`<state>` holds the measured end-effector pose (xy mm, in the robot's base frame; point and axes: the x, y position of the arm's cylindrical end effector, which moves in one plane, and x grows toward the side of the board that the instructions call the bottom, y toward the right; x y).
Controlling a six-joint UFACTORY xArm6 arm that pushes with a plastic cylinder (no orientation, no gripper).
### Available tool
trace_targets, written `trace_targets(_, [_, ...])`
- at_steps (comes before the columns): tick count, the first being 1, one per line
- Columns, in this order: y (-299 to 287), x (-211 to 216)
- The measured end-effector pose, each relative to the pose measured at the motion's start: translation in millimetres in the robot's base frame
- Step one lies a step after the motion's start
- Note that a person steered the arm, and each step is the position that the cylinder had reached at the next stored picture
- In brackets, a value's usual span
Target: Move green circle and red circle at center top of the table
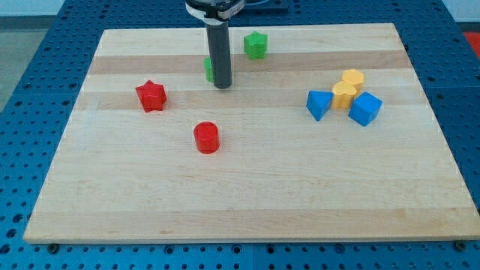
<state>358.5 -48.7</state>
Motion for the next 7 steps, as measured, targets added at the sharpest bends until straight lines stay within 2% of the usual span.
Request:
trace_targets(1, [-18.9,9.0])
trace_targets(2, [-18.8,-32.0])
trace_targets(3, [-3.2,-93.8])
trace_targets(4, [0.9,-66.7])
trace_targets(5, [-1.9,-7.5])
trace_targets(6, [12.5,103.0])
trace_targets(7, [0.3,182.3])
